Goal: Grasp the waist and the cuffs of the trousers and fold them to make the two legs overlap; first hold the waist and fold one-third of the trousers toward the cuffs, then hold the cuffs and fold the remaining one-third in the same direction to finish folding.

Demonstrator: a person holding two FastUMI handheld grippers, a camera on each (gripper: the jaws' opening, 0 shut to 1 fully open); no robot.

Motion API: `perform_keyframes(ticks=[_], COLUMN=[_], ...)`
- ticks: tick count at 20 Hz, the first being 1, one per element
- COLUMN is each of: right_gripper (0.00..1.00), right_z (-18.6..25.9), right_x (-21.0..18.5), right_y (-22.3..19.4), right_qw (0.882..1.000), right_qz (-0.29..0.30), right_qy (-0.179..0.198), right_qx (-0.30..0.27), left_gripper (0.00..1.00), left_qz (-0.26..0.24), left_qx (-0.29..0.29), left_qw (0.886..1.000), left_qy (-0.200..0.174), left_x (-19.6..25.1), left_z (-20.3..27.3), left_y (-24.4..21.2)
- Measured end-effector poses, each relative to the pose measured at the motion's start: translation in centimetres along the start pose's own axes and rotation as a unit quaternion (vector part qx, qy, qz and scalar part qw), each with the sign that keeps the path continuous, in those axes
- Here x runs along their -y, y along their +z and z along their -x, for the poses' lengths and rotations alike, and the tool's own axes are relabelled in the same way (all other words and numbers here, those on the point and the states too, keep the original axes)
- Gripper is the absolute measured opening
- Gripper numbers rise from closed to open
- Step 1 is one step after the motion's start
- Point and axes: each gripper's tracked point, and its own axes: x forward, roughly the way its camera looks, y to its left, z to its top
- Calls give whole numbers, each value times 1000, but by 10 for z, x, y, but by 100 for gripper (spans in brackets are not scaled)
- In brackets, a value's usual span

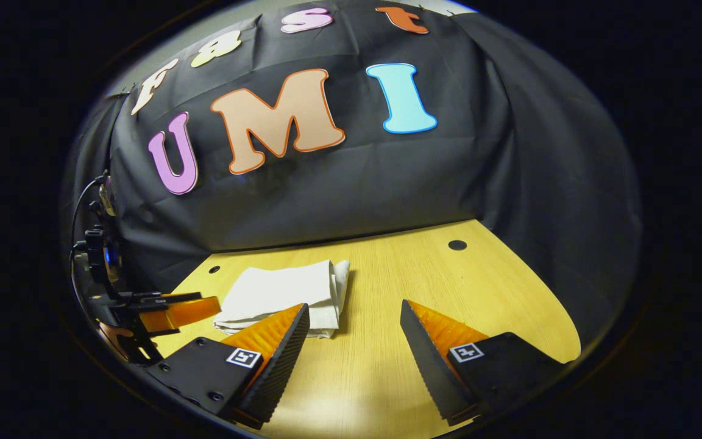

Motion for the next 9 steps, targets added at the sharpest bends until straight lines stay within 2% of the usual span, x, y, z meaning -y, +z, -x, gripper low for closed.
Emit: perform_keyframes(ticks=[1, 2, 3, 4, 5, 6, 7, 8, 9], right_gripper=[92, 96, 96, 92, 96, 96, 92, 92, 96], right_z=[1, 4, 5, 8, 10, 11, 14, 15, 15], right_x=[-3, -7, -11, -14, -17, -18, -20, -20, -19], right_y=[4, 8, 12, 15, 15, 16, 13, 9, 5], right_qw=[1000, 1000, 999, 999, 999, 999, 999, 999, 999], right_qz=[2, 1, -1, -4, -5, -4, -2, 2, 7], right_qy=[2, 6, 12, 15, 20, 21, 22, 22, 20], right_qx=[10, 20, 30, 36, 41, 42, 39, 32, 25], left_gripper=[96, 95, 95, 95, 95, 95, 95, 95, 95], left_qz=[-4, -6, -5, -4, -2, 2, 7, 12, 16], left_qx=[3, 6, 11, 16, 17, 15, 10, 6, 6], left_qw=[1000, 1000, 999, 999, 999, 999, 999, 999, 999], left_qy=[14, 25, 32, 37, 41, 43, 42, 40, 39], left_x=[-11, -18, -23, -25, -26, -24, -23, -21, -22], left_z=[9, 17, 25, 30, 34, 32, 32, 36, 40], left_y=[2, 4, 6, 8, 9, 8, 5, 0, -2])
